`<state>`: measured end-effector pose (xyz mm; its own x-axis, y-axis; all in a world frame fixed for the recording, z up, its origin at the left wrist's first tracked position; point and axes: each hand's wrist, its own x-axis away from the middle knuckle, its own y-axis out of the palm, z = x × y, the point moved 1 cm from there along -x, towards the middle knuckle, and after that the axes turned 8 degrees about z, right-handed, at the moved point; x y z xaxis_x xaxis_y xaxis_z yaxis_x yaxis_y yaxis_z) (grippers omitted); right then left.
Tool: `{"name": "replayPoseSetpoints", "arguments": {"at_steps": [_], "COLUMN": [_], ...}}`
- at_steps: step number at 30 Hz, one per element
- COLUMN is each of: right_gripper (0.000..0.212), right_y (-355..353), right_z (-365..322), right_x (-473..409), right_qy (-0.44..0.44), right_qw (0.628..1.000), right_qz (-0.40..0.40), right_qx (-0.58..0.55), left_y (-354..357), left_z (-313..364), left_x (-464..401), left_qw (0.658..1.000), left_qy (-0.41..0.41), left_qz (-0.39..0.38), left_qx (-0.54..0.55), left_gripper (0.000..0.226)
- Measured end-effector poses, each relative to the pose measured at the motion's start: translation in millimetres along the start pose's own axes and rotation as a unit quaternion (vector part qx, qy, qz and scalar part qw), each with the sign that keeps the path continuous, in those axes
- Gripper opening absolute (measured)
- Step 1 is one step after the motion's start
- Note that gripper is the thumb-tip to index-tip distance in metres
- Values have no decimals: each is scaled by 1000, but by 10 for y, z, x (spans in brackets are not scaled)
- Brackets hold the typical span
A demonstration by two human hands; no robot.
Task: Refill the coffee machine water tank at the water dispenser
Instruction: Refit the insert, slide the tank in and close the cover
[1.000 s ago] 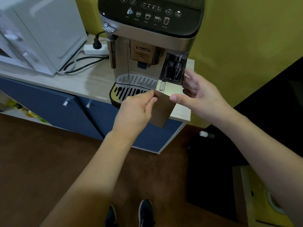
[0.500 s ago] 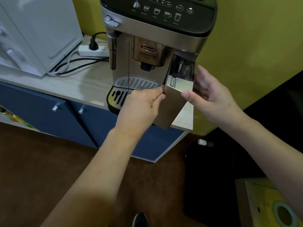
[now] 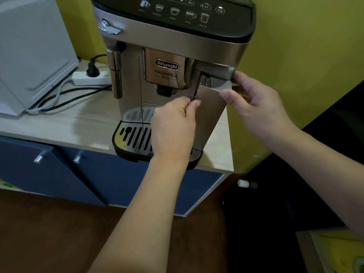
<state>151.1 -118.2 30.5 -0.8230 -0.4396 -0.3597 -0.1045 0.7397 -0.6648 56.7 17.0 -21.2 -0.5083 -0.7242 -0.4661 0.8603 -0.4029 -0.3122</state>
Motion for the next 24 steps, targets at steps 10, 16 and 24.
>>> {"name": "replayPoseSetpoints", "arguments": {"at_steps": [10, 16, 24], "right_gripper": [24, 24, 24], "right_y": [257, 371, 286], "right_z": [-16, -2, -18], "right_x": [-162, -144, -163], "right_qy": [-72, -72, -78], "right_qw": [975, 969, 974], "right_qz": [161, 201, 177], "right_qx": [132, 127, 117], "left_y": [382, 469, 436], "left_z": [-145, -203, -116], "left_x": [-82, -31, -64], "left_qw": [985, 981, 991], "left_qy": [-42, -24, -88], "left_qz": [102, 178, 92], "left_qx": [-130, -71, -31], "left_gripper": [12, 14, 35]}}
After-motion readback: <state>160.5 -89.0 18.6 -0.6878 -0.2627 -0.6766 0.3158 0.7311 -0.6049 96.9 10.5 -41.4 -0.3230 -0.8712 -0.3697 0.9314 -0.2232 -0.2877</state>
